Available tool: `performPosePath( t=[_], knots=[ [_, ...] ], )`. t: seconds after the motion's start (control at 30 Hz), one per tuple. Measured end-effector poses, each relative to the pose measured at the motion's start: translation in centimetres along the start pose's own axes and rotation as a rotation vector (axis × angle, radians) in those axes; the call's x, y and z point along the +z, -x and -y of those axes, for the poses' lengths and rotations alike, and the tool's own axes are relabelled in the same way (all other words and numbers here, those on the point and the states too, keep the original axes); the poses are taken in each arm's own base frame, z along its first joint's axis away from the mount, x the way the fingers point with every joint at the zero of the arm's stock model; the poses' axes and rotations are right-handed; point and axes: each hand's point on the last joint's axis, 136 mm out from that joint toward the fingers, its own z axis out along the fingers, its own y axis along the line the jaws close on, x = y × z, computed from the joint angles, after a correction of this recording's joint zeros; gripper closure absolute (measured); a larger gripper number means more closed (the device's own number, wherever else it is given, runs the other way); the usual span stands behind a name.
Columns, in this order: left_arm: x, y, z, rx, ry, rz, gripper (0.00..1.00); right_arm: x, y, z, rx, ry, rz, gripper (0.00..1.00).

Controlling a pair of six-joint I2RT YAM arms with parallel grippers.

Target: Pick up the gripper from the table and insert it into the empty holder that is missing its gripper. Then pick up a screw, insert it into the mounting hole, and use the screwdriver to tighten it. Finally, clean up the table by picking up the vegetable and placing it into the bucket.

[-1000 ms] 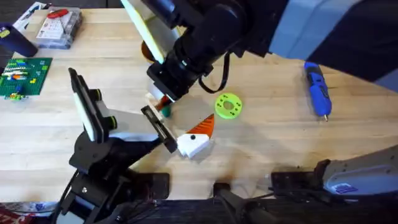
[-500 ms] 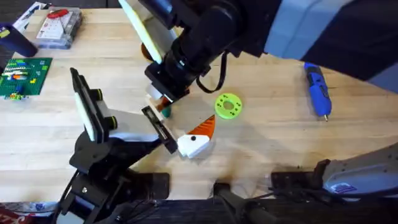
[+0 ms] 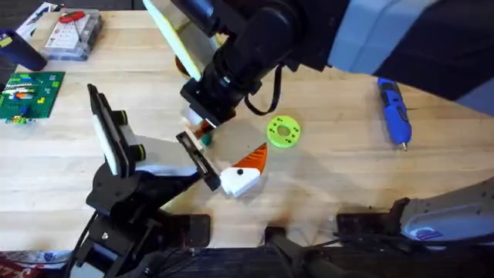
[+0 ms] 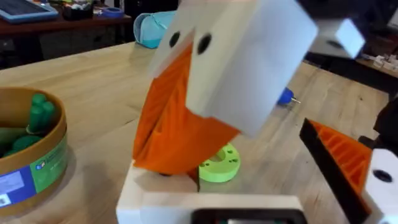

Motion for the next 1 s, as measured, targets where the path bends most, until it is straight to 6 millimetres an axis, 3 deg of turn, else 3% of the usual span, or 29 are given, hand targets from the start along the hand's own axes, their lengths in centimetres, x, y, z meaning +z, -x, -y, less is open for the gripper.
performPosePath(
  t=[0.67,0.87,1.0],
  knots=[
    [0.00,0.01,0.01,0.001,-0.001,0.000,0.006,-0.08,-0.06,0.03,-0.043,-0.010,-0.002,0.997],
    [0.00,0.01,0.00,0.001,0.000,0.000,0.006,-0.32,-0.14,-0.07,-0.053,-0.013,-0.003,0.796],
    [0.00,0.01,0.00,0.001,0.000,0.000,0.006,-0.46,-0.20,0.00,-0.054,-0.019,-0.003,0.583]
  ],
)
